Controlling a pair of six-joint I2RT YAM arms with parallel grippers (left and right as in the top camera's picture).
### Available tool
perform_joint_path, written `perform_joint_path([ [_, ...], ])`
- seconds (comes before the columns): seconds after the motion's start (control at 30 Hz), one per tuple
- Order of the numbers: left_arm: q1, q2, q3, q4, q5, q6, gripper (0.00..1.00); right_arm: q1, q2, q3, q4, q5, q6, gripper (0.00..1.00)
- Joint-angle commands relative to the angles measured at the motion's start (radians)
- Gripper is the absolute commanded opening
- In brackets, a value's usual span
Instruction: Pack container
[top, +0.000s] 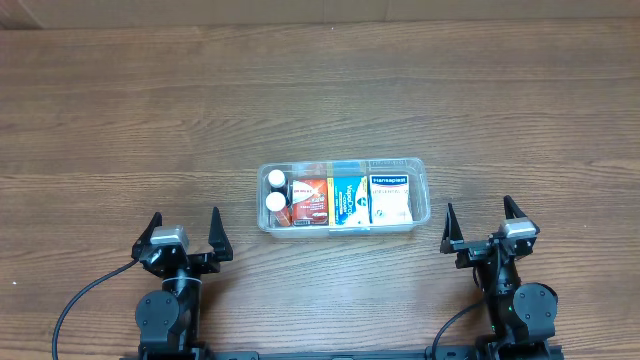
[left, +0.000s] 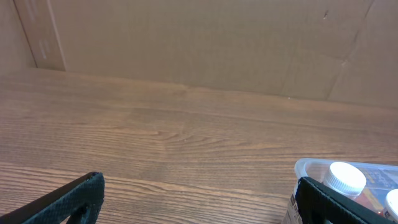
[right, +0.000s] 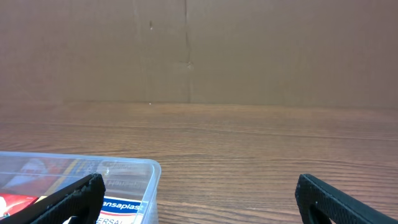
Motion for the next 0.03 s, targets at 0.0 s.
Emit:
perform_joint_path([
  [0.0,0.011,-0.010,-0.003,0.003,0.009,-0.003,1.00,0.005,-0.008,-0.010,0.005,-0.006,-0.004,1.00],
])
